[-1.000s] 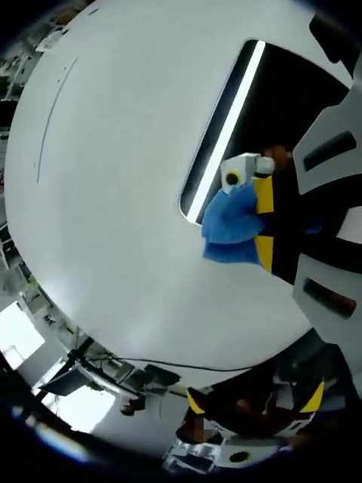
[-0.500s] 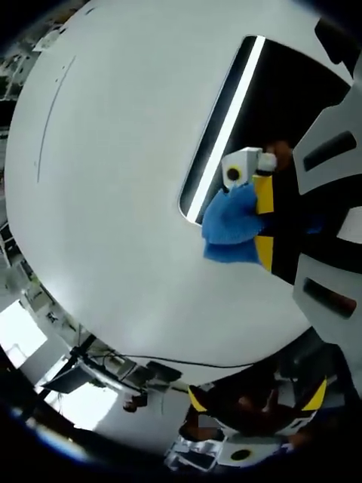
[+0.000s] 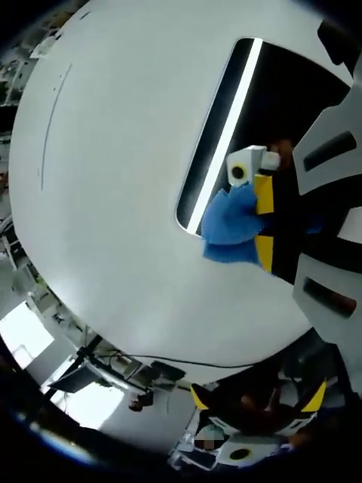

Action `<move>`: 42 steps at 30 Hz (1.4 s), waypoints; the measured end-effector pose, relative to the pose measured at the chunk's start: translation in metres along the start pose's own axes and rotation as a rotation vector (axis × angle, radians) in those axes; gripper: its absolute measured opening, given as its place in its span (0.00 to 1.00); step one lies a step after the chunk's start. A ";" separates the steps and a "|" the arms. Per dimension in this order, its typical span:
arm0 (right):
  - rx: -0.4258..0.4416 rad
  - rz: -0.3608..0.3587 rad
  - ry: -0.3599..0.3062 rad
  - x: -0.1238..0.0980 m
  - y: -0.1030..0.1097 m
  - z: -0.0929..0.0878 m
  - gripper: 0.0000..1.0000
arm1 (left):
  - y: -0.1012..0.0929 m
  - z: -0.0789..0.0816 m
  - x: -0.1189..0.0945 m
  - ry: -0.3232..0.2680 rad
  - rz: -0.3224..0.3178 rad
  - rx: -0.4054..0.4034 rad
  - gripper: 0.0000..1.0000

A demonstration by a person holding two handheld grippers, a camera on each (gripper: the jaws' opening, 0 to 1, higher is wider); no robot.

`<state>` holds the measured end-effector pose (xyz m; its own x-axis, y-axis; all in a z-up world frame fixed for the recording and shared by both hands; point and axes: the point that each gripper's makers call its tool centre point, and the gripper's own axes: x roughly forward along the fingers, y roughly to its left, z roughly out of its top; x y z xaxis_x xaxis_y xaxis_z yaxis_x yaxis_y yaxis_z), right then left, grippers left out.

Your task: Wipe the mirror surface with the cleaning cloth until all visible marks leave the cleaned area.

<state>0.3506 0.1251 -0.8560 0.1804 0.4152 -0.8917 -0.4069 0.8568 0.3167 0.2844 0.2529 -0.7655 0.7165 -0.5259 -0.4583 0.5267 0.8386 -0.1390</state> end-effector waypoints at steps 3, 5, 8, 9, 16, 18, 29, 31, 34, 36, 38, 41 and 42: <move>-0.004 -0.003 -0.004 0.000 -0.003 0.000 0.02 | -0.003 0.001 0.001 0.000 -0.005 0.003 0.99; -0.011 -0.005 -0.005 0.000 -0.006 -0.001 0.02 | -0.004 0.002 0.001 0.001 -0.005 0.005 0.99; -0.023 -0.002 -0.001 -0.004 -0.009 -0.003 0.02 | -0.003 0.003 0.002 0.001 -0.004 0.007 0.99; -0.026 -0.003 0.004 -0.005 -0.011 -0.004 0.02 | -0.003 0.003 0.003 0.001 -0.005 0.007 0.99; -0.006 0.001 -0.004 -0.011 -0.022 -0.008 0.01 | -0.004 0.005 0.004 0.001 -0.005 0.010 0.99; -0.009 -0.002 -0.004 -0.011 -0.024 -0.009 0.01 | -0.005 0.005 0.005 0.000 -0.006 0.011 0.99; -0.009 -0.015 -0.005 -0.019 -0.037 -0.014 0.01 | -0.005 0.006 0.006 0.001 -0.007 0.014 0.99; -0.009 -0.016 -0.006 -0.020 -0.039 -0.014 0.01 | -0.004 0.006 0.005 0.000 -0.006 0.012 0.99; -0.007 -0.022 -0.010 -0.022 -0.043 -0.016 0.01 | -0.005 0.007 0.005 0.001 -0.007 0.014 0.99; -0.008 -0.027 -0.008 -0.022 -0.045 -0.016 0.01 | -0.005 0.006 0.006 0.005 -0.008 0.017 0.99; -0.008 -0.031 -0.007 -0.024 -0.049 -0.018 0.01 | -0.006 0.006 0.006 0.006 -0.010 0.019 0.99; -0.006 -0.037 -0.008 -0.028 -0.054 -0.020 0.01 | -0.006 0.006 0.007 0.006 -0.012 0.021 0.99; -0.005 -0.039 -0.009 -0.029 -0.056 -0.021 0.01 | -0.007 0.006 0.008 0.007 -0.012 0.022 0.99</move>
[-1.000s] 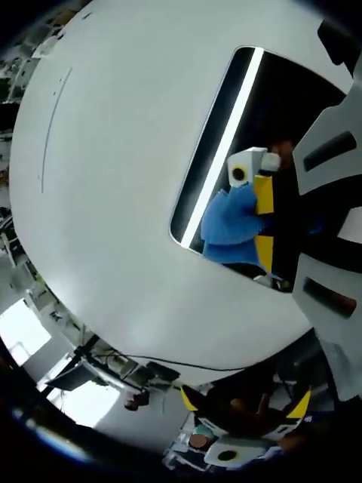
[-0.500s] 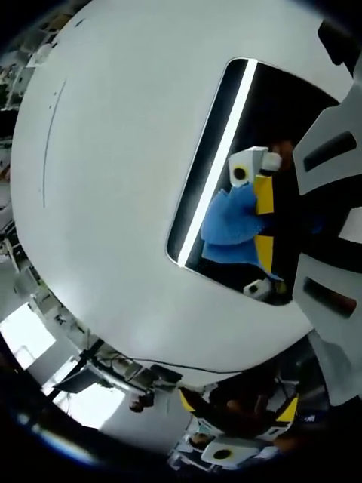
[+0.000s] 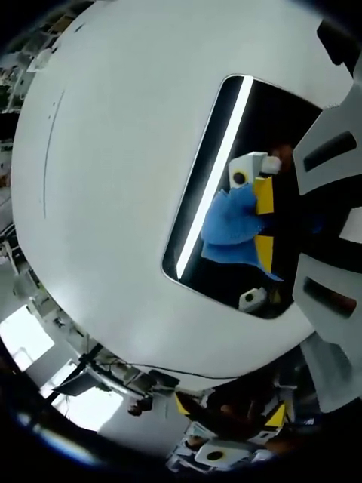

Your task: Wipe the mirror surface with the cleaning cloth until all visible marks leave the cleaned area.

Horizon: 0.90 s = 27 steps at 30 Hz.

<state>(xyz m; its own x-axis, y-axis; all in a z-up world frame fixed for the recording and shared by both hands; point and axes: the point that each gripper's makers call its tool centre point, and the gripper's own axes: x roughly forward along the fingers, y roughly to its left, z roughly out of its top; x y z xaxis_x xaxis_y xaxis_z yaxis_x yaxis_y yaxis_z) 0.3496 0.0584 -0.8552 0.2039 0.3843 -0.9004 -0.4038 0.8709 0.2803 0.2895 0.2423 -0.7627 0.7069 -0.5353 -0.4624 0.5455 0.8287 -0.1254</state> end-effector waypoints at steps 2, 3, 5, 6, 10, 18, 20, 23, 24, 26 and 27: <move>0.001 -0.003 -0.001 -0.002 -0.003 -0.002 0.01 | 0.000 0.001 0.001 0.000 -0.002 0.002 0.99; 0.002 -0.004 -0.001 -0.003 -0.004 -0.002 0.01 | -0.001 0.001 0.001 0.000 -0.003 0.003 0.99; 0.002 -0.006 -0.001 -0.004 -0.008 -0.003 0.01 | -0.001 0.002 0.002 0.000 -0.004 0.005 0.99; 0.001 -0.008 0.000 -0.005 -0.009 -0.004 0.01 | -0.001 0.003 0.002 0.000 -0.005 0.007 0.99; 0.006 -0.007 0.002 -0.007 -0.013 -0.006 0.01 | -0.001 0.005 0.003 -0.003 -0.006 0.009 0.99; 0.008 -0.014 0.001 -0.012 -0.023 -0.010 0.01 | -0.002 0.005 0.003 -0.001 -0.007 0.010 0.99; 0.009 -0.016 0.003 -0.013 -0.026 -0.011 0.01 | -0.003 0.004 0.004 -0.001 -0.008 0.009 0.99; 0.013 -0.019 0.004 -0.015 -0.031 -0.013 0.01 | -0.004 0.005 0.005 -0.001 -0.009 0.007 0.99; 0.014 -0.019 0.004 -0.016 -0.032 -0.014 0.01 | -0.004 0.005 0.006 -0.001 -0.010 0.008 0.99; 0.016 -0.019 0.003 -0.017 -0.035 -0.015 0.01 | -0.005 0.005 0.007 -0.002 -0.011 0.009 0.99; 0.018 -0.020 0.003 -0.018 -0.036 -0.015 0.01 | -0.005 0.006 0.008 -0.003 -0.013 0.008 0.99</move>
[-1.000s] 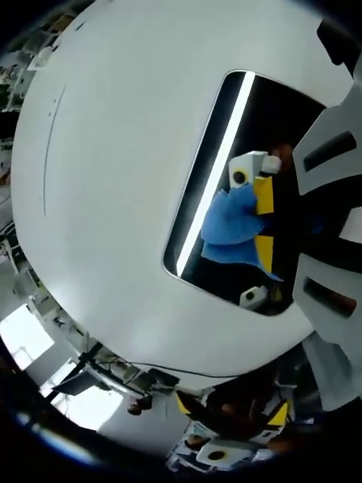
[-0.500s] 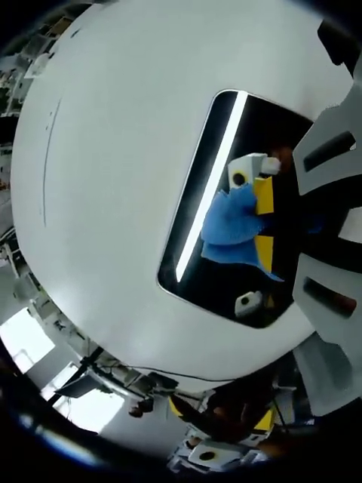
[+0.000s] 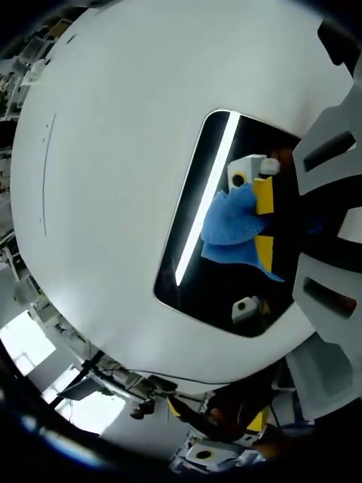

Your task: Wipe the mirror surface with the cleaning cloth until all visible marks leave the cleaned area.

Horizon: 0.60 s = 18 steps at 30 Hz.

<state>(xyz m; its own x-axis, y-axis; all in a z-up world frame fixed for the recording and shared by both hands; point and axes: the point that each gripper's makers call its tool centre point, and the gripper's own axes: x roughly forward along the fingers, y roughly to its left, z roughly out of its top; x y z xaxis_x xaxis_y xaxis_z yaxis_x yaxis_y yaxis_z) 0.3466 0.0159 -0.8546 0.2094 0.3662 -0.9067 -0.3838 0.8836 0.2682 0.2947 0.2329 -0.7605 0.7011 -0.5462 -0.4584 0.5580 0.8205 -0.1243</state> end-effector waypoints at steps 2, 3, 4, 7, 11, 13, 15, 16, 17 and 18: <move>0.003 -0.001 -0.001 -0.001 -0.002 -0.001 0.01 | -0.001 0.001 0.001 -0.001 -0.002 0.001 0.99; 0.005 -0.001 -0.002 -0.001 -0.003 -0.002 0.01 | -0.002 0.001 0.002 -0.001 -0.003 -0.001 0.99; 0.006 -0.002 -0.002 -0.002 -0.004 -0.002 0.01 | -0.002 0.001 0.003 -0.001 -0.004 -0.001 0.99; 0.013 -0.004 -0.004 -0.003 -0.008 -0.003 0.01 | -0.005 0.002 0.004 -0.002 -0.009 0.003 0.99; 0.015 -0.011 -0.004 -0.005 -0.013 -0.005 0.01 | -0.006 0.003 0.004 -0.003 -0.009 0.002 0.99; 0.016 -0.016 -0.002 -0.007 -0.016 -0.007 0.01 | -0.006 0.003 0.004 -0.005 -0.009 0.002 0.99; 0.018 -0.019 -0.003 -0.008 -0.019 -0.008 0.02 | -0.006 0.003 0.004 -0.005 -0.009 0.002 0.99; 0.020 -0.021 -0.003 -0.008 -0.020 -0.008 0.02 | -0.007 0.002 0.003 -0.005 -0.009 0.001 0.99; 0.023 -0.022 -0.004 -0.008 -0.020 -0.008 0.02 | -0.007 0.002 0.003 -0.005 -0.009 0.001 0.99; 0.024 -0.022 -0.005 -0.008 -0.020 -0.008 0.02 | -0.007 0.002 0.003 -0.004 -0.008 0.001 0.99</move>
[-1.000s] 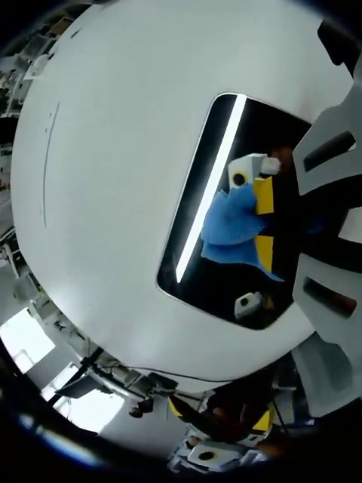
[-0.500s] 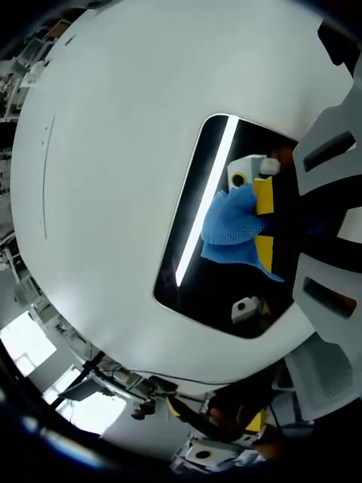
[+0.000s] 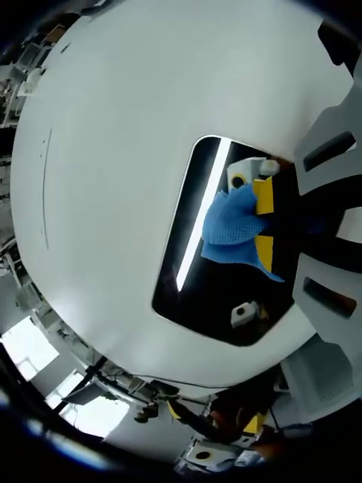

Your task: Wipe the mirror surface with the cleaning cloth until all visible marks leave the cleaned area.

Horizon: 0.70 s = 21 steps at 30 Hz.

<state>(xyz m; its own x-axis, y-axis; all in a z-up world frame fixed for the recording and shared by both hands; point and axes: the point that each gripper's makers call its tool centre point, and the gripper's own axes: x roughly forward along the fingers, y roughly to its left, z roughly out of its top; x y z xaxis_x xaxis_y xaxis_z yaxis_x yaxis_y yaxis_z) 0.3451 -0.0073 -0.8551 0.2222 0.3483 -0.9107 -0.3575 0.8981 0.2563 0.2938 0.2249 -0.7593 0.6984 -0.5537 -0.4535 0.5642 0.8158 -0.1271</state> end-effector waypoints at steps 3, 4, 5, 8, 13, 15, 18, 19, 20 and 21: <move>0.000 -0.001 -0.002 0.000 0.001 0.000 0.02 | -0.002 0.000 0.000 0.000 -0.002 0.000 0.99; -0.002 -0.004 -0.001 0.000 0.000 0.000 0.02 | -0.002 0.000 0.000 0.000 -0.002 -0.001 0.99; -0.002 -0.005 -0.001 -0.001 -0.001 0.000 0.02 | -0.002 0.001 0.000 -0.002 -0.001 -0.001 0.99; 0.001 -0.008 -0.001 -0.003 -0.005 -0.002 0.02 | -0.003 0.001 0.000 -0.005 0.000 -0.004 0.99; 0.007 -0.013 0.000 -0.004 -0.009 -0.004 0.02 | -0.004 0.000 0.000 -0.007 0.000 -0.008 0.99; 0.007 -0.016 0.000 -0.005 -0.010 -0.004 0.02 | -0.005 0.001 0.000 -0.009 0.000 -0.008 0.99; 0.008 -0.019 -0.001 -0.005 -0.010 -0.005 0.02 | -0.006 0.000 0.000 -0.009 0.000 -0.011 0.99; 0.009 -0.019 -0.002 -0.005 -0.010 -0.005 0.02 | -0.006 0.001 0.000 -0.010 0.000 -0.011 0.99; 0.009 -0.020 -0.002 -0.006 -0.011 -0.005 0.02 | -0.006 0.001 0.000 -0.010 -0.001 -0.011 0.99; 0.011 -0.021 -0.002 -0.006 -0.011 -0.006 0.02 | -0.006 0.001 0.000 -0.011 -0.002 -0.011 0.99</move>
<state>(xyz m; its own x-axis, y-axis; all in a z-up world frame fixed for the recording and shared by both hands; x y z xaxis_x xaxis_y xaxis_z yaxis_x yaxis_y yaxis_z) 0.3426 -0.0212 -0.8545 0.2313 0.3302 -0.9151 -0.3432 0.9079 0.2408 0.2908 0.2196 -0.7580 0.7022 -0.5566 -0.4440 0.5603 0.8168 -0.1379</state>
